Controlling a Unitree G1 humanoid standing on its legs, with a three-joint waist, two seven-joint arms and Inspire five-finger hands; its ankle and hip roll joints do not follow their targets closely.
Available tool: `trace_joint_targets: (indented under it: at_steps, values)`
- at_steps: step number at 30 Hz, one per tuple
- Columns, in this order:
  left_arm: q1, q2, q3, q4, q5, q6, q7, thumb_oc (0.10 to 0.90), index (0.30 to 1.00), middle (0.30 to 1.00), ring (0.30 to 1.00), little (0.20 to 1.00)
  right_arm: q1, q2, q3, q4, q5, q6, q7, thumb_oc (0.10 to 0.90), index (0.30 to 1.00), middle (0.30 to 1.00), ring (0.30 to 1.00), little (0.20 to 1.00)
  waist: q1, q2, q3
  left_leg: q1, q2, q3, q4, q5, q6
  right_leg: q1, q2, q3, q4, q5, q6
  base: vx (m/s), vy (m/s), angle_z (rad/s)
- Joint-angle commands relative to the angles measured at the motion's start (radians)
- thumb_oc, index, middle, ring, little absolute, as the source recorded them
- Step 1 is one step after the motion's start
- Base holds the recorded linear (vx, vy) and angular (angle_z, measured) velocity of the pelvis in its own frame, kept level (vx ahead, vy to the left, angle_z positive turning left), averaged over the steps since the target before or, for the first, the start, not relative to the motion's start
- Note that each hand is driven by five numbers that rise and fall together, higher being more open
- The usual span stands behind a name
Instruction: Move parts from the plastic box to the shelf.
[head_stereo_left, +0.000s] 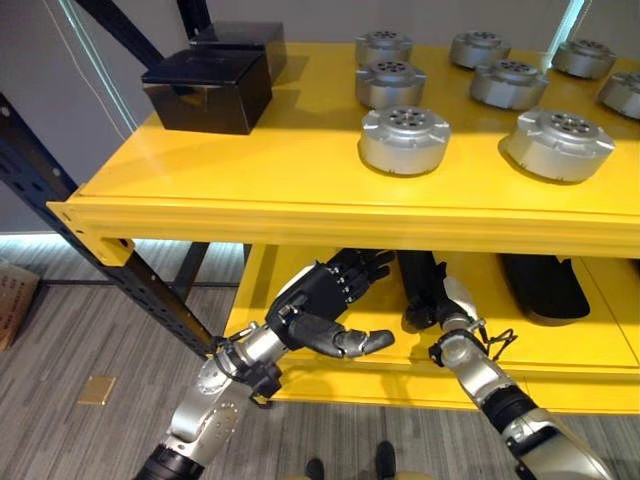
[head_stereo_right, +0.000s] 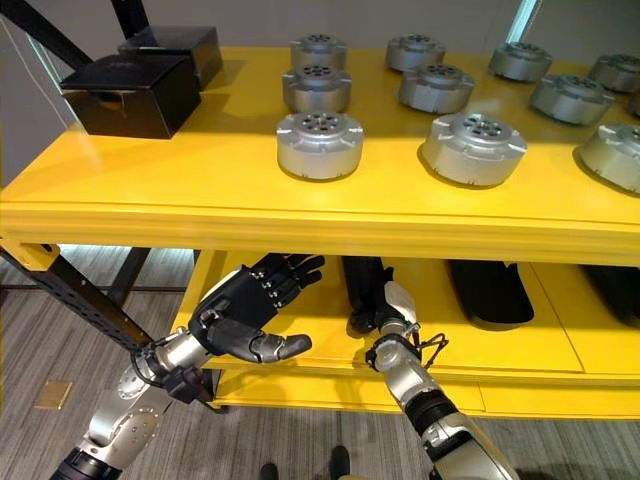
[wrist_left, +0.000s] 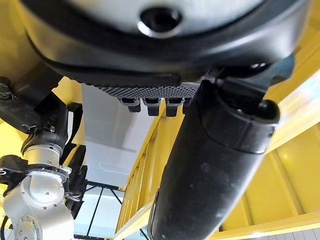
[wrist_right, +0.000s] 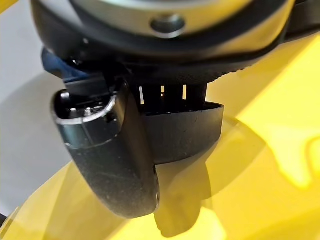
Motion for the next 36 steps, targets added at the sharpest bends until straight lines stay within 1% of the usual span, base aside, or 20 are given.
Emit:
trace_joint_targets:
  at_steps: [1,6,8,10,14,17,18,19,21,22,23,24,25,26,28,30,32,35,36]
  values:
    - [-0.081,-0.037,-0.003,-0.057,-0.006,-0.069,-0.028,0.900,1.000,1.000,1.000,1.000,-0.099,0.017,-0.010,0.062,0.053,-0.067,-0.010,0.900,1.000,1.000,1.000,1.000,0.035,0.010,-0.025,-0.001,0.037,0.034,-0.005,-0.112,-0.005,0.059,-0.040,-0.066,0.032,-0.146,0.058,0.02,0.000,0.11]
    - [-0.073,-0.033,-0.005,-0.055,-0.007,-0.073,-0.030,0.900,1.000,1.000,1.000,1.000,-0.097,0.012,-0.008,0.041,0.045,-0.072,0.006,0.900,1.000,1.000,1.000,1.000,0.033,0.011,-0.026,0.002,0.038,0.039,-0.005,-0.113,-0.005,0.063,-0.041,-0.065,0.032,-0.150,0.059,0.01,-0.001,0.02]
    - [-0.072,-0.033,-0.007,-0.054,-0.004,-0.076,-0.033,0.900,1.000,1.000,1.000,1.000,-0.097,0.010,-0.006,0.043,0.036,-0.085,0.012,0.900,1.000,1.000,1.000,1.000,0.033,0.011,-0.025,0.003,0.038,0.039,-0.005,-0.112,-0.005,0.065,-0.041,-0.065,0.033,-0.151,0.058,0.00,0.000,0.00]
    - [-0.073,-0.035,-0.008,-0.053,-0.003,-0.076,-0.034,0.900,1.000,1.000,1.000,1.000,-0.096,0.012,-0.002,0.043,0.033,-0.085,0.006,0.900,1.000,1.000,1.000,1.000,0.033,0.011,-0.025,0.003,0.039,0.040,-0.005,-0.112,-0.005,0.065,-0.042,-0.065,0.034,-0.152,0.058,0.00,0.000,0.00]
    - [-0.077,-0.032,-0.011,-0.052,-0.005,-0.074,-0.030,0.900,1.000,1.000,1.000,1.000,-0.095,0.013,-0.001,0.039,0.041,-0.113,-0.013,0.900,1.000,1.000,1.000,1.000,0.032,0.013,-0.024,0.004,0.039,0.039,-0.005,-0.111,-0.006,0.067,-0.041,-0.063,0.033,-0.152,0.057,0.00,0.000,0.00]
    - [-0.077,-0.033,-0.010,-0.055,-0.001,-0.074,-0.027,0.900,1.000,1.000,1.000,1.000,-0.097,0.012,-0.002,0.028,0.034,-0.116,-0.017,0.900,1.000,1.000,1.000,1.000,0.031,0.013,-0.023,0.005,0.039,0.040,-0.005,-0.110,-0.006,0.068,-0.041,-0.063,0.033,-0.152,0.057,0.00,0.000,0.00]
    - [-0.077,-0.033,-0.012,-0.056,-0.003,-0.073,-0.024,0.900,1.000,1.000,1.000,1.000,-0.097,0.013,-0.001,0.020,0.011,-0.118,-0.028,0.900,1.000,1.000,1.000,1.000,0.030,0.014,-0.023,0.004,0.039,0.039,-0.005,-0.110,-0.006,0.068,-0.041,-0.062,0.033,-0.153,0.057,0.00,0.000,0.00]
    - [-0.076,-0.032,-0.012,-0.057,-0.004,-0.074,-0.023,0.900,1.000,1.000,1.000,1.000,-0.098,0.010,0.000,0.012,-0.040,-0.127,-0.041,0.900,1.000,1.000,1.000,1.000,0.029,0.015,-0.023,0.005,0.039,0.040,-0.005,-0.110,-0.006,0.068,-0.041,-0.062,0.033,-0.153,0.057,0.00,0.000,0.00]
    - [-0.075,-0.032,-0.012,-0.059,-0.004,-0.075,-0.023,0.900,1.000,1.000,1.000,1.000,-0.098,0.007,0.001,0.004,-0.058,-0.129,-0.048,0.900,1.000,1.000,1.000,1.000,0.029,0.015,-0.024,0.005,0.039,0.040,-0.005,-0.111,-0.006,0.069,-0.041,-0.062,0.033,-0.153,0.057,0.00,0.000,0.00]
    - [-0.074,-0.030,-0.014,-0.063,-0.007,-0.077,-0.021,0.900,1.000,1.000,1.000,1.000,-0.101,-0.005,0.006,-0.022,-0.180,-0.132,-0.087,0.900,1.000,1.000,1.000,1.000,0.028,0.016,-0.024,0.004,0.039,0.040,-0.005,-0.112,-0.005,0.068,-0.041,-0.061,0.032,-0.154,0.058,0.00,0.000,0.00]
    - [-0.074,-0.030,-0.014,-0.063,-0.007,-0.077,-0.021,0.900,1.000,1.000,1.000,1.000,-0.101,-0.005,0.006,-0.022,-0.180,-0.132,-0.087,0.900,1.000,1.000,1.000,1.000,0.028,0.016,-0.024,0.004,0.039,0.040,-0.005,-0.112,-0.005,0.068,-0.041,-0.061,0.032,-0.154,0.058,0.00,0.000,0.00]
    - [-0.073,-0.026,-0.018,-0.064,-0.010,-0.082,-0.020,0.900,1.000,1.000,1.000,1.000,-0.106,-0.019,0.015,-0.033,-0.273,-0.130,-0.107,0.900,1.000,1.000,1.000,1.000,0.027,0.018,-0.025,0.002,0.038,0.039,-0.003,-0.112,-0.005,0.067,-0.041,-0.060,0.033,-0.155,0.059,0.00,0.000,0.00]
    - [-0.071,-0.022,-0.019,-0.065,-0.016,-0.084,-0.022,0.900,1.000,1.000,1.000,1.000,-0.109,-0.031,0.023,-0.040,-0.328,-0.134,-0.115,0.900,1.000,1.000,1.000,1.000,0.028,0.019,-0.025,0.001,0.038,0.038,-0.003,-0.112,-0.005,0.067,-0.041,-0.061,0.033,-0.155,0.059,0.00,0.000,0.00]
    - [-0.071,-0.021,-0.019,-0.065,-0.017,-0.084,-0.023,0.900,1.000,1.000,1.000,1.000,-0.109,-0.035,0.025,-0.041,-0.338,-0.134,-0.114,0.900,1.000,1.000,1.000,1.000,0.028,0.019,-0.025,0.001,0.038,0.038,-0.002,-0.112,-0.005,0.067,-0.041,-0.061,0.033,-0.155,0.060,0.00,0.000,0.00]
    - [-0.063,-0.013,-0.019,-0.067,-0.025,-0.094,-0.029,0.900,1.000,1.000,1.000,1.000,-0.111,-0.062,0.047,-0.069,-0.403,-0.108,-0.115,0.900,1.000,1.000,1.000,1.000,0.028,0.020,-0.025,-0.001,0.038,0.039,-0.001,-0.112,-0.005,0.066,-0.042,-0.060,0.032,-0.156,0.061,0.00,0.000,0.00]
    - [-0.059,-0.007,-0.021,-0.067,-0.030,-0.101,-0.031,0.900,1.000,1.000,1.000,1.000,-0.110,-0.079,0.058,-0.079,-0.447,-0.098,-0.122,0.900,1.000,1.000,1.000,1.000,0.027,0.020,-0.025,-0.003,0.038,0.039,-0.001,-0.112,-0.006,0.066,-0.043,-0.060,0.030,-0.155,0.063,0.00,0.000,0.00]
    - [-0.055,-0.004,-0.025,-0.066,-0.034,-0.111,-0.034,0.900,1.000,1.000,1.000,1.000,-0.107,-0.095,0.073,-0.080,-0.477,-0.072,-0.164,0.900,1.000,1.000,1.000,1.000,0.026,0.020,-0.026,-0.003,0.038,0.041,-0.003,-0.112,-0.005,0.065,-0.043,-0.059,0.029,-0.155,0.064,0.00,0.000,0.00]
    - [-0.054,0.000,-0.028,-0.071,-0.038,-0.113,-0.030,0.900,1.000,1.000,1.000,1.000,-0.107,-0.102,0.077,-0.072,-0.506,-0.056,-0.190,0.900,1.000,1.000,1.000,1.000,0.026,0.020,-0.027,-0.003,0.038,0.042,-0.004,-0.112,-0.005,0.066,-0.043,-0.060,0.026,-0.153,0.065,0.00,0.000,0.00]
    - [-0.056,0.005,-0.032,-0.073,-0.042,-0.116,-0.031,0.900,1.000,1.000,1.000,1.000,-0.112,-0.110,0.082,-0.061,-0.533,-0.036,-0.196,0.900,1.000,1.000,1.000,1.000,0.026,0.020,-0.027,-0.003,0.038,0.042,-0.004,-0.112,-0.004,0.067,-0.043,-0.059,0.026,-0.154,0.065,0.00,0.000,0.00]
